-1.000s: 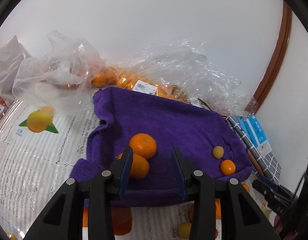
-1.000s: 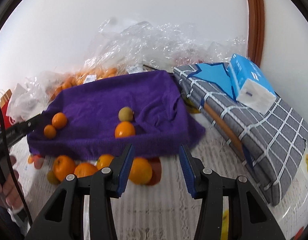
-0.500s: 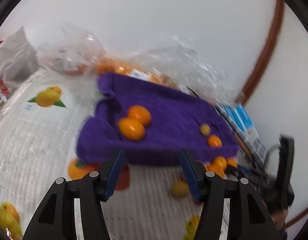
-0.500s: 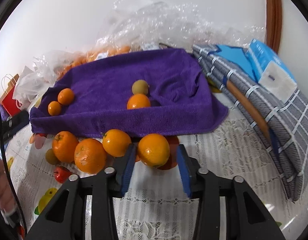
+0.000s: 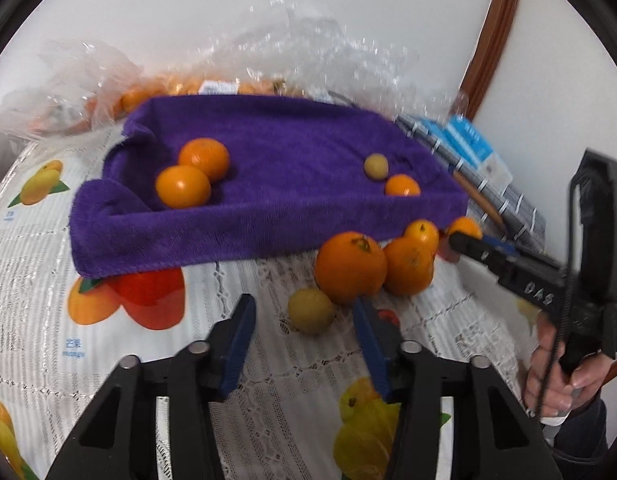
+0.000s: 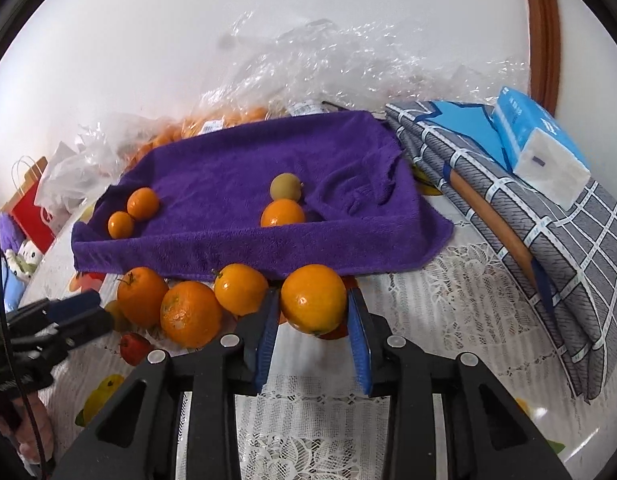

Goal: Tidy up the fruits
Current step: 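Withdraw both grippers from the towel toward the remaining fruits, then grasp the small yellow-green fruit with the left gripper while the right gripper grasps an orange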

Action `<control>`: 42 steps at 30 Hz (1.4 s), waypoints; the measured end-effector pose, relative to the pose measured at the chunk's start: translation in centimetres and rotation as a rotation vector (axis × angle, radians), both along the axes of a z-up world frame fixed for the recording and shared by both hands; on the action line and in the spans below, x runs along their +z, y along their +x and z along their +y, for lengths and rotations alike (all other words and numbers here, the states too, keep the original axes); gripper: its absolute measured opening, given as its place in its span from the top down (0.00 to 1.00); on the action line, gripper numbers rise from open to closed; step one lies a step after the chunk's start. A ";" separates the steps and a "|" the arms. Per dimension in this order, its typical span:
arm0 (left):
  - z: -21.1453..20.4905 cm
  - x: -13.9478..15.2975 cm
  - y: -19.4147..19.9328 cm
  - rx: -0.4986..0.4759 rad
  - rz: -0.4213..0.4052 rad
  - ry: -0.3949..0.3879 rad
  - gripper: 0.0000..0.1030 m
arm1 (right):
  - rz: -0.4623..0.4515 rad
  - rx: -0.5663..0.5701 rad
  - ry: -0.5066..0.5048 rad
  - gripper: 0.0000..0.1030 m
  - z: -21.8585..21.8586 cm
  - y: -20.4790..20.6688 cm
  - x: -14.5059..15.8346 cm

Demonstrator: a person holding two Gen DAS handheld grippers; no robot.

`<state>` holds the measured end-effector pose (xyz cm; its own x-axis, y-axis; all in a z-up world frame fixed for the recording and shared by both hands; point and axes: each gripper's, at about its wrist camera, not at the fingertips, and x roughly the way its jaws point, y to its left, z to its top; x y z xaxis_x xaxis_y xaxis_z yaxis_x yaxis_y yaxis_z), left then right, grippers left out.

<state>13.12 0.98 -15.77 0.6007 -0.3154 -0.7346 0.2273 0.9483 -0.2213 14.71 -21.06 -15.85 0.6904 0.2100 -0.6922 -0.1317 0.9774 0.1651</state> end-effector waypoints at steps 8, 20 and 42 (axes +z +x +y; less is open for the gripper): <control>-1.1 -0.1 0.3 -0.028 -0.001 0.046 0.68 | 0.005 0.002 0.015 0.68 -0.1 0.2 0.0; 2.1 0.6 -0.4 0.016 -0.054 -0.156 0.77 | -0.066 -0.004 0.048 0.68 -0.6 -0.7 0.8; 2.6 1.8 -0.8 0.037 -0.126 -0.216 0.77 | -0.122 -0.043 0.107 0.68 -2.0 -1.2 1.3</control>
